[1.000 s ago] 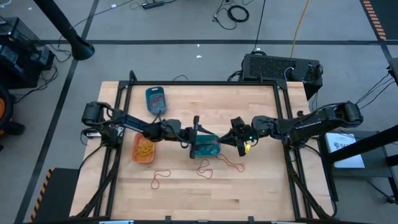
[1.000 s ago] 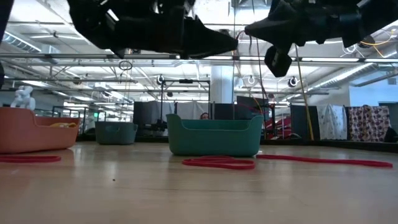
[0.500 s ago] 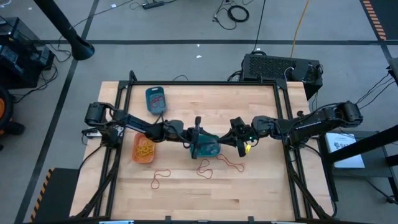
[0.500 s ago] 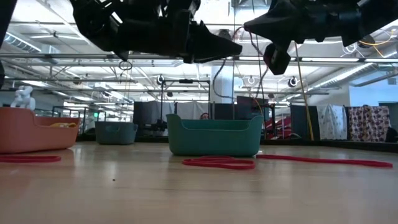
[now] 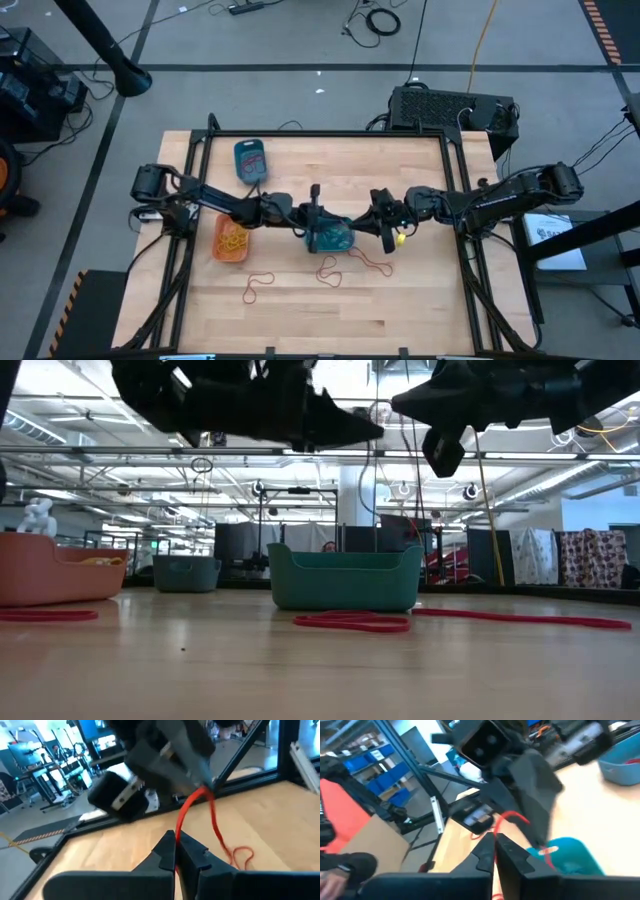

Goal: Sort rubber bands into baskets
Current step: Put the red rubber band into the blue bin

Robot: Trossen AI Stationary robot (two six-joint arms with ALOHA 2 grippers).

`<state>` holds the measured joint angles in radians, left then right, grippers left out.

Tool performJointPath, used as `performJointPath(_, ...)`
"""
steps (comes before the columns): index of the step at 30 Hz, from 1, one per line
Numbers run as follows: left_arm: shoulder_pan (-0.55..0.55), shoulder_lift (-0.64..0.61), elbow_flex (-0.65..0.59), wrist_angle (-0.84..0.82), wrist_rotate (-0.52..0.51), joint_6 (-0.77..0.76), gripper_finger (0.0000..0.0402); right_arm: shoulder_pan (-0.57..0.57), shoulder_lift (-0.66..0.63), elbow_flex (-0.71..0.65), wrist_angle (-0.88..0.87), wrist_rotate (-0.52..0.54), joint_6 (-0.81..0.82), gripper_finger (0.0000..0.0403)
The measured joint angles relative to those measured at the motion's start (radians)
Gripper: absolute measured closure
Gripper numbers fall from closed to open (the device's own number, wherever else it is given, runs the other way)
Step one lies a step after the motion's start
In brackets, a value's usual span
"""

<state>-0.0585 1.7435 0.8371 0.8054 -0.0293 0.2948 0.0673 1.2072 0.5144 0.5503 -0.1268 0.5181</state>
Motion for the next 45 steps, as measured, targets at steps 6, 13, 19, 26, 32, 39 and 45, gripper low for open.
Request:
performJointPath(6,-0.014,-0.116,0.0,-0.166,-0.041,0.0,0.0399,-0.001,0.0,0.0,-0.034,0.075,-0.035,0.0347)
performJointPath(13,-0.012,-0.33,0.0,-0.53,-0.229,0.009,0.04,-0.001,0.0,0.0,-0.12,0.078,-0.059,0.0285)
performJointPath(19,0.019,-0.521,0.0,-0.834,-0.454,0.026,0.0401,0.006,0.004,0.0,-0.152,0.078,-0.057,0.0263)
performJointPath(26,0.126,-0.629,0.0,-1.091,-0.587,0.002,0.0401,0.007,0.006,0.0,-0.157,0.078,-0.064,0.0261)
performJointPath(32,0.288,-0.624,0.0,-1.222,-0.587,0.0,0.0401,0.007,0.006,0.0,-0.162,0.078,-0.067,0.0261)
performJointPath(39,0.468,-0.598,0.0,-1.272,-0.587,0.0,0.0401,0.007,0.006,0.0,-0.168,0.078,-0.065,0.0261)
performJointPath(45,0.568,-0.572,0.0,-1.281,-0.542,-0.003,0.0401,0.007,0.007,0.0,-0.169,0.078,-0.063,0.0261)
